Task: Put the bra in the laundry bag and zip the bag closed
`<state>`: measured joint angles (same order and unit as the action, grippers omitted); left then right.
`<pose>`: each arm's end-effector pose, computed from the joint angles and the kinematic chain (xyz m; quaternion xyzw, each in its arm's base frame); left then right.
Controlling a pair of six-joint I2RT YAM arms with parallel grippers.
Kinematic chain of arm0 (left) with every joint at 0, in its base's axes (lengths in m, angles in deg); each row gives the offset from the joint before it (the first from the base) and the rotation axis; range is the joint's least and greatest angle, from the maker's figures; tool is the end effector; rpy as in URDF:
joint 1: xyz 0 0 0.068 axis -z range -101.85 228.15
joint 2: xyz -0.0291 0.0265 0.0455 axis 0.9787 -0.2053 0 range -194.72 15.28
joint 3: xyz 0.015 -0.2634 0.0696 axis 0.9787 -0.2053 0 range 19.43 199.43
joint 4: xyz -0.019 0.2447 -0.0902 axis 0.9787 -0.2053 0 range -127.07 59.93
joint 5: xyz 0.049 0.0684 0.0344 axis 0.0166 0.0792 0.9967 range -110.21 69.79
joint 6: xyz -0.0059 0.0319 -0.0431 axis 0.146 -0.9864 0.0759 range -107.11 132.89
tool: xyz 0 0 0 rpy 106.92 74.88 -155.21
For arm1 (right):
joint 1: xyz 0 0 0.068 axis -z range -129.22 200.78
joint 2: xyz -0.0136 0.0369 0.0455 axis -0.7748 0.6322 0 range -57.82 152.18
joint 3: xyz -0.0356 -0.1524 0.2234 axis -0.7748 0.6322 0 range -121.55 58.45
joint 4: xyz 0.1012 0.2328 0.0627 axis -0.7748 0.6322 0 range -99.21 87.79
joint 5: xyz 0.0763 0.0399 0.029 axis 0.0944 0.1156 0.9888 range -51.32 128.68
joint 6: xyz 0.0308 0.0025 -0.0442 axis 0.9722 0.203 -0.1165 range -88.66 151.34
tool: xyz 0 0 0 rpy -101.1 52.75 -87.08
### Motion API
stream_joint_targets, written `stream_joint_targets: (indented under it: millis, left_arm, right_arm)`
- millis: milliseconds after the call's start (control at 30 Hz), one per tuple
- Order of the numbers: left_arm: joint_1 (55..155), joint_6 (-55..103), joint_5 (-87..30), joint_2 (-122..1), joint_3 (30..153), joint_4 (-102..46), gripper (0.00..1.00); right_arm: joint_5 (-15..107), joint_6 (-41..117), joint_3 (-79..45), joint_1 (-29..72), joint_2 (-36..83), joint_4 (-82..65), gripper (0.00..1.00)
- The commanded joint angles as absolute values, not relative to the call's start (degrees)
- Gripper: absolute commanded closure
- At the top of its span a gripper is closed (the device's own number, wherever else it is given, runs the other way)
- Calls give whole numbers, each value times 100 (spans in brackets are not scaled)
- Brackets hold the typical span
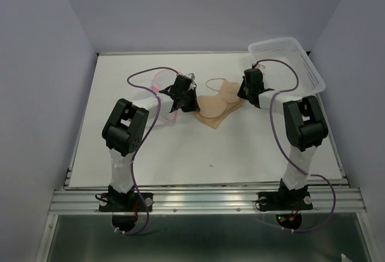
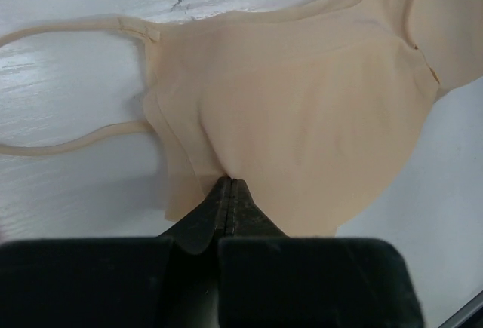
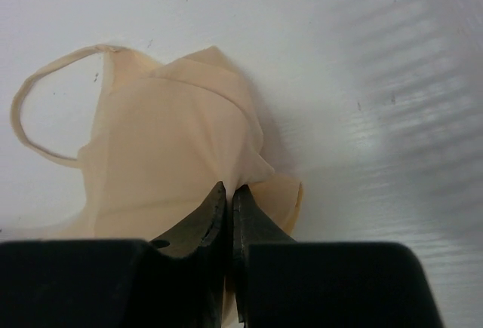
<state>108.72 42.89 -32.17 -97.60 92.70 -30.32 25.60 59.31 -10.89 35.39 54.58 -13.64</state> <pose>0.3693 -0.2265 0.1770 0.0486 0.9006 -0.2940 0.3163 0.4123 0.1051 0.1663 0.1471 0.8845 0.0637 0.4380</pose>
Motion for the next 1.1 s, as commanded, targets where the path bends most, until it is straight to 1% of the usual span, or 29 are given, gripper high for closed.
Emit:
stream_joint_targets:
  millis: [0, 133, 200, 300, 433, 467, 533, 567, 600, 633, 733, 933, 967, 1000, 1033, 1067]
  left_arm:
    - [10918, 4312, -3199, -9810, 9484, -2998, 100]
    - [10926, 4365, -3181, -9784, 9466, -2989, 100]
    - [10935, 4391, -3207, -9784, 9484, -2972, 100]
    - [10935, 4409, -3251, -9766, 9501, -2954, 100]
    - [10953, 4470, -3234, -9652, 9466, -2954, 100]
    - [10962, 4470, -3234, -9643, 9458, -2954, 100]
    - [10979, 4488, -3251, -9590, 9449, -2945, 100]
    - [10979, 4497, -3243, -9573, 9449, -2954, 100]
    - [10979, 4523, -3234, -9547, 9440, -2954, 100]
    - [10988, 4540, -3234, -9538, 9431, -2954, 100]
    - [10997, 4576, -3268, -9476, 9370, -2954, 100]
    - [11023, 4620, -3365, -9423, 9343, -2954, 100]
    - [11032, 4628, -3374, -9415, 9352, -2963, 100]
    - [11041, 4646, -3409, -9388, 9361, -2963, 100]
    - [11050, 4646, -3436, -9371, 9361, -2972, 100]
    - [11058, 4664, -3436, -9353, 9343, -2972, 100]
  right_arm:
    - [2567, 5437, -976, 3567, 4783, -1668, 98]
    - [2217, 4797, -739, 3286, 4318, -1914, 98]
    - [2111, 4173, -624, 2988, 4124, -2081, 98]
    - [1340, 3610, -641, 2593, 4097, -2081, 96]
    - [417, 2846, -668, 2171, 4228, -2151, 96]
    - [370, 2487, -650, 2108, 4246, -2221, 96]
    - [28, 1969, -405, 1862, 4246, -2982, 96]
    - [-173, 1835, -317, 1783, 4264, -2987, 96]
    - [-419, 1755, -273, 1713, 4299, -3352, 96]
    - [-1161, 1737, -264, 1660, 4334, -3530, 96]
    - [-1729, 1535, -54, 1607, 4440, -4478, 93]
    - [-1625, 1044, 421, 1388, 4360, -5788, 91]
    - [-1625, 677, 509, 1335, 4396, -6104, 91]
    - [-1634, 473, 710, 1256, 4526, -6899, 90]
    - [-1730, 236, 799, 1255, 4623, -7350, 89]
    - [-1774, -401, 861, 1151, 4746, -7790, 89]
